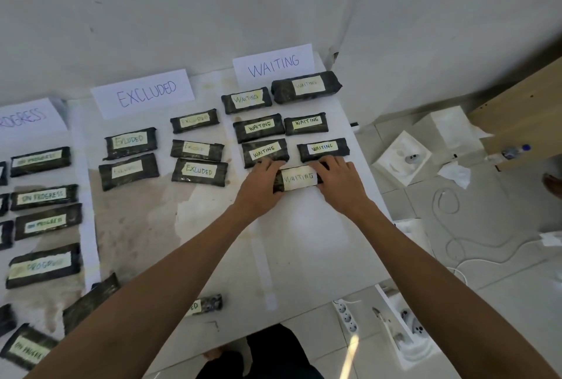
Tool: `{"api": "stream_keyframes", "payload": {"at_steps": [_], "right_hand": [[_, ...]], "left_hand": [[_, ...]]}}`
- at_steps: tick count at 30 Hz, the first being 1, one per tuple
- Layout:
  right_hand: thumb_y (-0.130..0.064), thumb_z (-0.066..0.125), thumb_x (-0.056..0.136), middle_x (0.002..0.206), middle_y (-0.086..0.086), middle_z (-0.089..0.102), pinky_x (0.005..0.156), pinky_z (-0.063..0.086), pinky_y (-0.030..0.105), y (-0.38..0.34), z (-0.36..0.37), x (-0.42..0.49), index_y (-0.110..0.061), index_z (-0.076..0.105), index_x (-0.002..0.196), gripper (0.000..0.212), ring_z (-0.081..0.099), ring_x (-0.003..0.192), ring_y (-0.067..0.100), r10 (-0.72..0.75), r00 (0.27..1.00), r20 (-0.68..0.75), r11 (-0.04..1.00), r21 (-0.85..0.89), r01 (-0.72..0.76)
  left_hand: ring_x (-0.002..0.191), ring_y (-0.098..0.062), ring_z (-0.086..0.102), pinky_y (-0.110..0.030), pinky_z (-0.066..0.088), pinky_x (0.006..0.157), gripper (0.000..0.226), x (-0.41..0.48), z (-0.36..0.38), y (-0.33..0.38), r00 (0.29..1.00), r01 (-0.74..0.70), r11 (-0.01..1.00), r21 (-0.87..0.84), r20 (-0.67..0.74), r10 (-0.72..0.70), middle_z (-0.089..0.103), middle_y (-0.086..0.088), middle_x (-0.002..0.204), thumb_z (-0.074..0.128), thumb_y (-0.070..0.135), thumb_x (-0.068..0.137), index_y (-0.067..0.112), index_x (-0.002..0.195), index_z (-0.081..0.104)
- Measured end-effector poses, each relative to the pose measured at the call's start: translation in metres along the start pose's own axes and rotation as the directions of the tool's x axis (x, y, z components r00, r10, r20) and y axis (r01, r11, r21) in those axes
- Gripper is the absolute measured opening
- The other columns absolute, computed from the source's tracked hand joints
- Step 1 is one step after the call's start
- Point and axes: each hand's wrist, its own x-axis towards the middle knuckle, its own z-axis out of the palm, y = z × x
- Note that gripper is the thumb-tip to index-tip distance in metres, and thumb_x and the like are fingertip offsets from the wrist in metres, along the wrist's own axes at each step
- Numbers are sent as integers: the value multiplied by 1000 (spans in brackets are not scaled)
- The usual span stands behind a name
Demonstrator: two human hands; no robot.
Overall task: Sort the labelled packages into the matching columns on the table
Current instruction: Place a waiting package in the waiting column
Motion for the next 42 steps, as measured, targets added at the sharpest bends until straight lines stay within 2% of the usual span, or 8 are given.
{"api": "stream_keyframes", "payload": {"at_steps": [4, 13, 18, 24, 30, 34, 39, 42], "right_hand": [[-8, 76, 71, 112, 18, 58, 73, 46, 42, 6, 8, 3, -11, 58, 123, 55, 56, 95, 35, 48, 999, 3, 999, 8, -48], [-12, 62, 82, 133, 16, 44, 96, 38, 41, -2, 3, -1, -11, 42, 139, 60, 41, 120, 33, 127, 992, -5, 991, 44, -127], [-12, 62, 82, 137, 17, 41, 98, 37, 41, -43, -6, -27, -11, 42, 138, 59, 38, 126, 34, 81, 997, -1, 995, 51, -80], [-15, 56, 88, 146, 12, 32, 103, 32, 38, -118, -4, -75, -15, 35, 143, 59, 33, 131, 30, -19, 998, 52, 995, 96, 14], [-16, 54, 89, 142, 11, 35, 96, 36, 37, -186, 7, -114, -15, 37, 141, 55, 40, 123, 29, -101, 989, 111, 991, 94, 90], [-17, 58, 88, 138, 11, 40, 96, 37, 36, -225, 22, -131, -14, 41, 140, 54, 44, 118, 29, -184, 964, 191, 978, 138, 159], [-16, 58, 87, 132, 10, 45, 94, 40, 37, -262, 46, -140, -13, 45, 137, 51, 46, 114, 29, -189, 937, 295, 976, 158, 147], [-10, 50, 90, 124, 11, 51, 85, 41, 37, -270, 56, -142, -13, 49, 133, 43, 49, 108, 29, -143, 954, 264, 983, 151, 106]], "left_hand": [[116, -28, 45, -39, 40, 92, 53, 6, 4, -4, 997, -51, 986, 158, -43, 59, 55, -7, 124, 67, 24, 79, 15, 128, 51], [118, -29, 43, -40, 35, 97, 52, -4, -10, -3, 995, -42, 988, 146, -87, 55, 51, -6, 131, 61, 22, 83, 16, 133, 48], [116, -27, 44, -40, 32, 99, 43, -51, -36, -14, 995, -17, 990, 137, -98, 31, 54, -5, 126, 56, 22, 87, 19, 130, 52], [113, -28, 47, -39, 34, 92, 37, -143, -54, -42, 995, 28, 996, 83, -96, -20, 57, -4, 120, 58, 22, 87, 19, 124, 57], [109, -29, 48, -40, 36, 90, 33, -230, -51, -87, 991, 103, 993, 49, -95, -98, 58, -4, 118, 59, 20, 86, 19, 120, 60], [110, -30, 48, -42, 40, 92, 37, -270, -43, -111, 994, 107, 993, 59, -29, -105, 58, -6, 120, 59, 19, 85, 17, 122, 58], [117, -28, 42, -37, 32, 94, 44, -291, -29, -123, 993, 69, 970, 235, 77, -90, 52, -5, 128, 54, 20, 88, 18, 132, 49], [118, -28, 43, -36, 29, 95, 40, -293, -25, -126, 994, 57, 946, 320, 73, -84, 51, -5, 129, 47, 17, 93, 19, 132, 47]]}}
